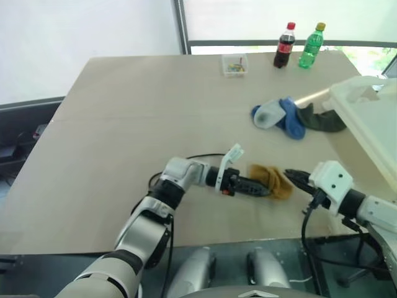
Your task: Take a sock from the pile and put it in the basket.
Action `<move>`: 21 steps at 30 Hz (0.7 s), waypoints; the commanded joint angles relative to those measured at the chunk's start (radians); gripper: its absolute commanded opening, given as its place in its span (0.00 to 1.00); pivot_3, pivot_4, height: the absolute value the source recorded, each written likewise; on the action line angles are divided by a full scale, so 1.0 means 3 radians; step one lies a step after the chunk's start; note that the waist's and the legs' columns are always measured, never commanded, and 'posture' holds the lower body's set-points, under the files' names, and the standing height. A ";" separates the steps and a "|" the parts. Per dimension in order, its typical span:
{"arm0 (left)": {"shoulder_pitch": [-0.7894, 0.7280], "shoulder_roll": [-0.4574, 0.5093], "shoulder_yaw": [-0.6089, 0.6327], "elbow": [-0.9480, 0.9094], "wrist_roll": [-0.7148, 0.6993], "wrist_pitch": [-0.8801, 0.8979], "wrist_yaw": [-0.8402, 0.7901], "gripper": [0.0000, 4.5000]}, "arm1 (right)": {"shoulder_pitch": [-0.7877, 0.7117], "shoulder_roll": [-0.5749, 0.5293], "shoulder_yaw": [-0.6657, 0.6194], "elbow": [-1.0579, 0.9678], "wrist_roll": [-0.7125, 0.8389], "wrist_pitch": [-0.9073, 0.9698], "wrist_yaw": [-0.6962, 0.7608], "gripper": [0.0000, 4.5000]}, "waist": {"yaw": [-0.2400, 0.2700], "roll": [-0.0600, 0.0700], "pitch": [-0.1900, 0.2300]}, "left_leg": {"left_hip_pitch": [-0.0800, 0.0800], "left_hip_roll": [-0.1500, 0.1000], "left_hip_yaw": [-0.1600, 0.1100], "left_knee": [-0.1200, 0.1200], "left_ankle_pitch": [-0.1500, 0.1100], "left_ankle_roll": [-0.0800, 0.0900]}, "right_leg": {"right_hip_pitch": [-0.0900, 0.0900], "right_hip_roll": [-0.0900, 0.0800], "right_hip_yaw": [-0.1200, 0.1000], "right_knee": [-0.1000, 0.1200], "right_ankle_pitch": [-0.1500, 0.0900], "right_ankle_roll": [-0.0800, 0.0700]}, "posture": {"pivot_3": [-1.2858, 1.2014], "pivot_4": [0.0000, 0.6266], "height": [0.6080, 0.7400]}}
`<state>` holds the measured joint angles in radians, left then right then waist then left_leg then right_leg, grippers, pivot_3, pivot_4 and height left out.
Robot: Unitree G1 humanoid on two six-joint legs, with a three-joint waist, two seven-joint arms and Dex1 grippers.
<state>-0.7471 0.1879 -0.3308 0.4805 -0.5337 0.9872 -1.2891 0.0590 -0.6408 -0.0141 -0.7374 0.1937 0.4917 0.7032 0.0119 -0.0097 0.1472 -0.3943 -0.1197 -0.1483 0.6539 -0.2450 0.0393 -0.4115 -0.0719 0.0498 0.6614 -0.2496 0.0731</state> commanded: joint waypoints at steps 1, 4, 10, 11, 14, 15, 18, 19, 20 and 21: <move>0.0106 0.0016 0.0055 -0.0168 0.0021 -0.0006 0.0100 0.85 | -0.0183 0.0105 0.0358 0.0335 -0.0182 -0.0158 -0.0073 0.01 | 0.0012 -0.0001 0.0000 | 0.0000 0.0000 0.0000 0.0000 0.0000 0.0000 | 0.0000 0.0000 0.0000 -0.0001 0.0000 0.0000 | 0.52 0.24 1.00; 0.0220 0.0055 0.0099 -0.0372 0.0025 -0.0135 0.0120 0.85 | -0.0288 0.0203 0.0493 0.0853 -0.0310 -0.0381 -0.0117 0.01 | 0.0006 -0.0004 0.0000 | -0.0002 -0.0001 0.0000 0.0000 0.0000 0.0000 | -0.0001 0.0000 0.0000 -0.0001 0.0000 -0.0001 | 0.52 0.24 1.00; 0.0633 0.0308 0.0171 -0.0993 0.0136 -0.0832 0.0132 0.85 | -0.0142 0.0185 0.0384 0.1421 -0.0386 -0.0832 -0.0158 0.01 | 0.0005 0.0000 -0.0002 | 0.0001 0.0001 0.0003 -0.0002 0.0000 -0.0001 | -0.0003 0.0002 0.0004 0.0000 0.0000 -0.0002 | 0.52 0.24 1.00; 0.0737 0.0376 0.0171 -0.1107 0.0184 -0.1023 0.0106 0.85 | -0.0102 0.0224 0.0339 0.1389 -0.0296 -0.0829 -0.0152 0.01 | 0.0006 0.0000 -0.0002 | 0.0002 0.0002 0.0003 -0.0003 0.0000 -0.0001 | -0.0003 0.0001 0.0005 0.0001 0.0000 -0.0002 | 0.52 0.24 1.00; 0.0981 0.0452 0.0275 -0.1372 0.0234 -0.1363 0.0224 0.85 | -0.0034 0.0285 0.0316 0.1373 -0.0170 -0.0828 -0.0112 0.01 | 0.0009 0.0000 -0.0002 | 0.0002 0.0002 0.0004 -0.0003 0.0000 -0.0001 | -0.0001 0.0000 0.0006 -0.0001 0.0000 -0.0002 | 0.52 0.24 1.00; 0.1043 0.0471 0.0294 -0.1441 0.0240 -0.1450 0.0235 0.85 | -0.0030 0.0287 0.0341 0.1428 -0.0199 -0.0868 -0.0108 0.01 | 0.0012 0.0000 -0.0002 | 0.0002 0.0001 0.0005 -0.0004 0.0000 -0.0001 | -0.0001 0.0000 0.0007 -0.0001 0.0001 -0.0002 | 0.52 0.24 1.00; 0.1186 0.0526 0.0369 -0.1594 0.0282 -0.1789 0.0231 0.85 | -0.0056 0.0345 0.0378 0.1581 -0.0225 -0.0961 -0.0125 0.01 | 0.0011 -0.0001 -0.0002 | 0.0003 0.0001 0.0004 -0.0003 0.0000 0.0000 | 0.0000 -0.0001 0.0005 -0.0003 0.0001 -0.0002 | 0.52 0.24 1.00; 0.1220 0.0552 0.0411 -0.1637 0.0289 -0.1920 0.0212 0.85 | -0.0070 0.0364 0.0362 0.1553 -0.0203 -0.0955 -0.0133 0.01 | 0.0009 0.0000 -0.0002 | 0.0005 0.0001 0.0004 -0.0003 0.0000 0.0000 | 0.0000 -0.0001 0.0005 -0.0002 0.0001 -0.0002 | 0.52 0.24 1.00; 0.1236 0.0573 0.0462 -0.1675 0.0258 -0.1971 0.0202 0.85 | -0.0083 0.0379 0.0328 0.1479 -0.0129 -0.0906 -0.0119 0.01 | 0.0008 0.0000 -0.0003 | 0.0007 0.0001 0.0005 -0.0004 0.0000 0.0000 | 0.0000 -0.0001 0.0005 -0.0002 0.0001 -0.0002 | 0.52 0.24 1.00; 0.1248 0.0606 0.0507 -0.1708 0.0221 -0.2006 0.0181 0.85 | -0.0079 0.0372 0.0273 0.1315 0.0030 -0.0759 -0.0075 0.01 | 0.0005 0.0000 -0.0002 | 0.0007 0.0001 0.0005 -0.0005 0.0000 0.0000 | 0.0000 0.0000 0.0006 -0.0001 0.0000 -0.0002 | 0.52 0.24 1.00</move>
<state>-0.3767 0.3535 -0.2219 0.0241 -0.4529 0.4356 -1.2216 0.0264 -0.5281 0.0913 -0.2998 0.1521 0.2112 0.6686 0.0133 -0.0096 0.1464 -0.3922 -0.1190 -0.1469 0.6524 -0.2451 0.0392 -0.4114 -0.0718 0.0517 0.6612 -0.2495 0.0725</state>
